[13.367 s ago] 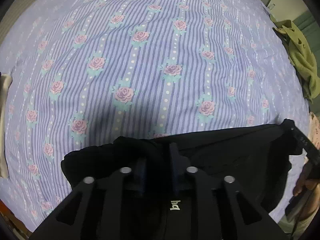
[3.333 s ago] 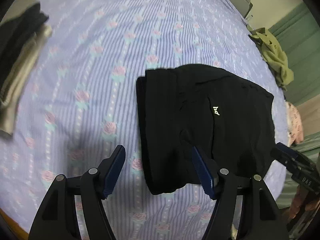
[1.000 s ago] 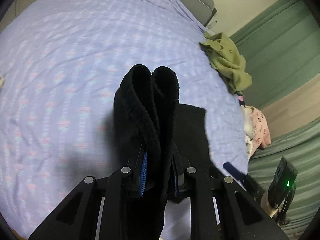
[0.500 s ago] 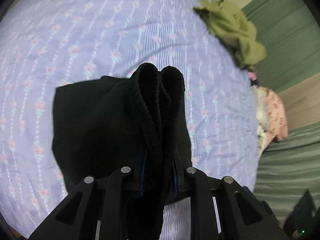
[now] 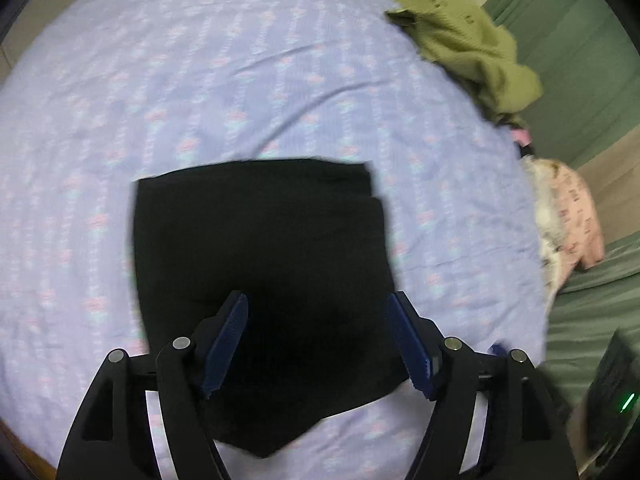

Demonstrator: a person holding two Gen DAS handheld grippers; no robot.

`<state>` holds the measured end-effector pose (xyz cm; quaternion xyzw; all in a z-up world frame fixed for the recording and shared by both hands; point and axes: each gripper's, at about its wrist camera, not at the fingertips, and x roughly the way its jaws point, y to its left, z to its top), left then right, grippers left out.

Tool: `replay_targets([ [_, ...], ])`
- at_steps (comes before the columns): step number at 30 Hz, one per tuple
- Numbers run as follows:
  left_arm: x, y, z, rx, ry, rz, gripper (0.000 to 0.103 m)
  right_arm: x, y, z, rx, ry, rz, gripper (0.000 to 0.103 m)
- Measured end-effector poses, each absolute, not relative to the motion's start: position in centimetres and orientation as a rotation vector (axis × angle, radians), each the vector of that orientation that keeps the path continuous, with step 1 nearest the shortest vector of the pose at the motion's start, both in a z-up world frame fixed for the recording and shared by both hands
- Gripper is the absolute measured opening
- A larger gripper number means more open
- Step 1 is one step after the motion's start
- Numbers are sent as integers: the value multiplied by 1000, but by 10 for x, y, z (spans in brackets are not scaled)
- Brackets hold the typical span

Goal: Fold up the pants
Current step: 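Lay the lifted edge over the shorts and open the left gripper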

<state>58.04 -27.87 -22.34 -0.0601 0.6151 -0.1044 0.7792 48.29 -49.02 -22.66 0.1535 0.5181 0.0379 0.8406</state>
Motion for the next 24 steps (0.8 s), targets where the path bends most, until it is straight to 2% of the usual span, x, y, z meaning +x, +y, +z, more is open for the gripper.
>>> replay_targets([
  [4,566,-244,-247,-80,1380,-108,71,504,-479,-242,281,1109,149,62],
  [8,553,-210,-268,-156,1436,-22,71,530,-471,-267,283,1157,218,61],
  [10,546,-202,-272,-181,1447,-6,71,542,-468,-282,293,1202,229,53],
  [13,538,-197,-275,-179,1452,7,71,553,-466,-305,317,1283,236,50],
  [14,535,-196,-274,-185,1452,8,71,555,-465,-310,330,1301,245,46],
  [16,533,-194,-273,-195,1453,11,71,555,-460,-314,309,1323,258,31],
  [18,531,-192,-271,-197,1448,13,71,555,-455,-308,214,1314,237,23],
  [24,528,-186,-264,-197,1431,26,71,557,-453,-300,111,1300,162,23],
])
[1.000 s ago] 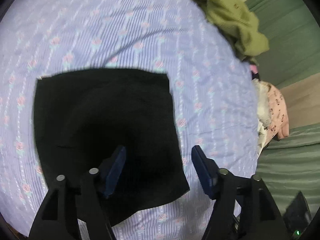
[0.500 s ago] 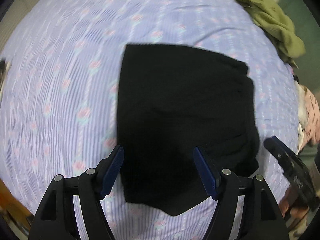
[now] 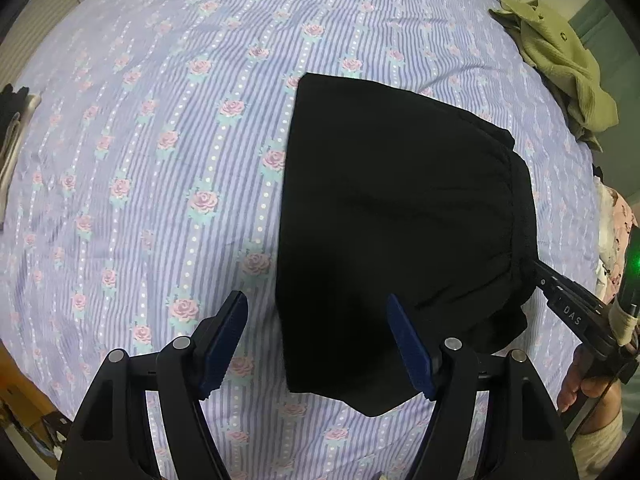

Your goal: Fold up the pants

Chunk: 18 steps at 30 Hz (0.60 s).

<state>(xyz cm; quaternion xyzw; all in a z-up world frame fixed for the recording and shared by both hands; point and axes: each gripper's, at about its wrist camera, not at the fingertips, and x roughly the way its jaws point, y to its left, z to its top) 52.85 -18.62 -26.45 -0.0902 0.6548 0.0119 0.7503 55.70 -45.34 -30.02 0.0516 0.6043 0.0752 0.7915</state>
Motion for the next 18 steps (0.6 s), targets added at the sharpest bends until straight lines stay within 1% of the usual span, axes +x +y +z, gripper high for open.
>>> replay_targets([
  [2,528,-186,-262,-187,1425,30,71,553,-454,-301,111,1297,143,27],
  [3,529,-188,-262,-177,1423,34,71,552,-457,-298,116,1295,118,37],
  [4,528,-188,-260,-165,1417,39,71,549,-459,-294,123,1292,89,51],
  [6,524,-185,-256,-153,1406,46,71,540,-465,-277,144,1250,24,61],
  [8,520,-181,-250,-141,1394,49,71,526,-471,-256,179,1192,-21,64],
  [9,518,-179,-246,-138,1385,45,71,516,-472,-245,218,1168,-30,68],
  [12,509,-170,-228,-117,1342,13,71,491,-467,-221,302,1113,-17,69],
  [18,497,-145,-187,-67,1222,-109,71,446,-429,-192,404,1018,-24,72],
])
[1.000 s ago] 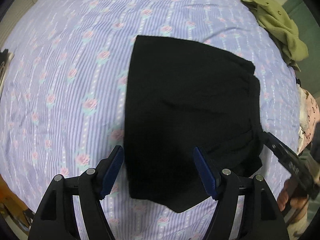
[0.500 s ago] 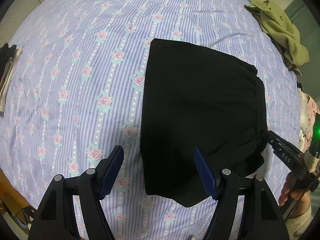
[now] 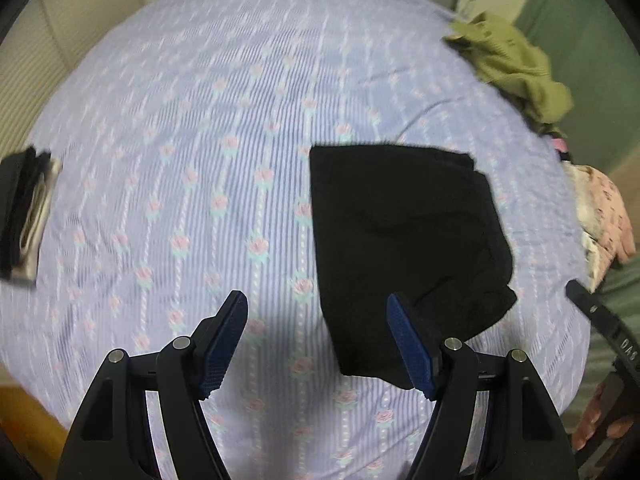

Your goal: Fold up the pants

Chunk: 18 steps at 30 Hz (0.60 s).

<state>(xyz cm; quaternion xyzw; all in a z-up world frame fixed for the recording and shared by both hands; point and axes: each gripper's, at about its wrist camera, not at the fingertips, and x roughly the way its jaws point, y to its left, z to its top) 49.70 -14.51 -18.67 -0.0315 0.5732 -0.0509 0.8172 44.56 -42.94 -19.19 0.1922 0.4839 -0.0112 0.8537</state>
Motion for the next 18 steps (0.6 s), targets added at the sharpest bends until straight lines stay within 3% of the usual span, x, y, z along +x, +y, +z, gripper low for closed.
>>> replay_targets([
  [14,521,-68,-174,160,1131,-510,71,350,-289,-213,746,853,-356,72],
  [16,528,-60,-182,183,1137,-535,71,346,-270,-225,813,829,-373,80],
  [18,537,-53,-193,197,1146,-566,71,348,-256,-239,868,810,-385,80],
])
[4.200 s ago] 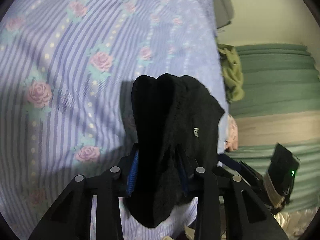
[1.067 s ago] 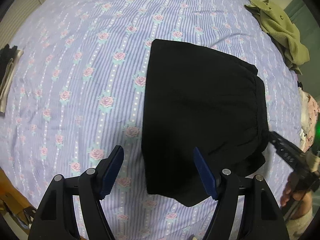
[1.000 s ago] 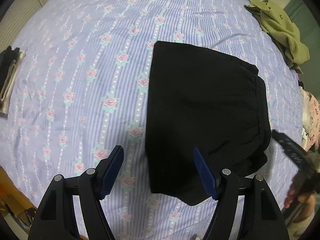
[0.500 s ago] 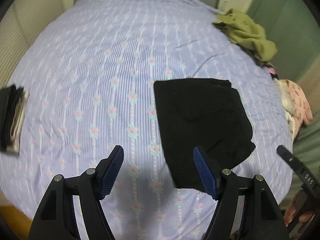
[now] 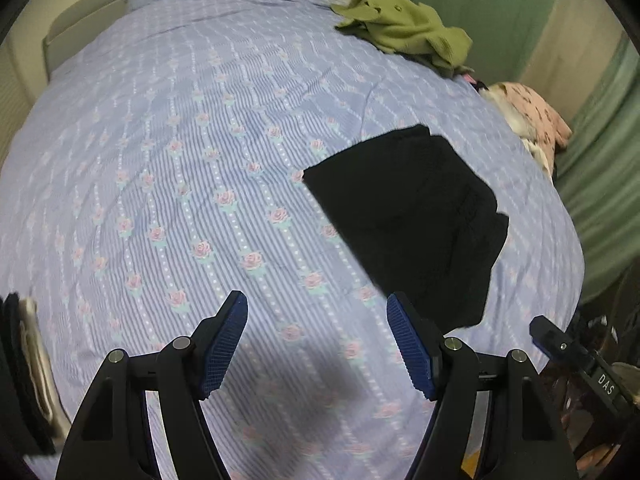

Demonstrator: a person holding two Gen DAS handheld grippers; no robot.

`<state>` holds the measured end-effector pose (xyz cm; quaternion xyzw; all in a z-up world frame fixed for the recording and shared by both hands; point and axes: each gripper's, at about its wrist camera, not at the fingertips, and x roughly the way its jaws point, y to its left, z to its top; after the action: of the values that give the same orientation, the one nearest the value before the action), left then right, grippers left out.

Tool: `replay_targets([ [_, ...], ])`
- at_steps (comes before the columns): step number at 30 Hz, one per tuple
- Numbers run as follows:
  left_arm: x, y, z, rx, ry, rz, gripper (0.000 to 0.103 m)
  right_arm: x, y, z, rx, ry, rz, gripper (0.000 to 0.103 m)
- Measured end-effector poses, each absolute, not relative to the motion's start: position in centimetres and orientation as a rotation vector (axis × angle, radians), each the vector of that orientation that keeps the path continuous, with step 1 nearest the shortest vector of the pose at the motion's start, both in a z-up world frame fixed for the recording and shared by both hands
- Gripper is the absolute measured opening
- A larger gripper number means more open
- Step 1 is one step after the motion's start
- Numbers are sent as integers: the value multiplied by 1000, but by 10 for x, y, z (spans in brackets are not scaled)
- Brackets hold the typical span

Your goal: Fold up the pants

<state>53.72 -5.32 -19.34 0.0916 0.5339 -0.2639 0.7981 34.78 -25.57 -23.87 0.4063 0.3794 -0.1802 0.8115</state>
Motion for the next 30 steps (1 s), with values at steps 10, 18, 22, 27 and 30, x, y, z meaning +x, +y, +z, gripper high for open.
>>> replay_targets([
  [10,583,-60,-261,266,1165,-670,71,368,-229,-314,1039,781,-425,80],
  [18,598,-76,-297,307,1180,-707,71,371,-238,-359,1169,737,-499,80],
  [22,604,-83,-305,287,1199,-718,71,371,-246,-373,1275,682,-508,80],
  [27,619,-91,-313,195,1238,-759,71,377,-255,-385,1358,625,-525,80],
  [30,634,-104,-318,95,1270,-807,71,390,-258,-387,1344,632,-539,81],
])
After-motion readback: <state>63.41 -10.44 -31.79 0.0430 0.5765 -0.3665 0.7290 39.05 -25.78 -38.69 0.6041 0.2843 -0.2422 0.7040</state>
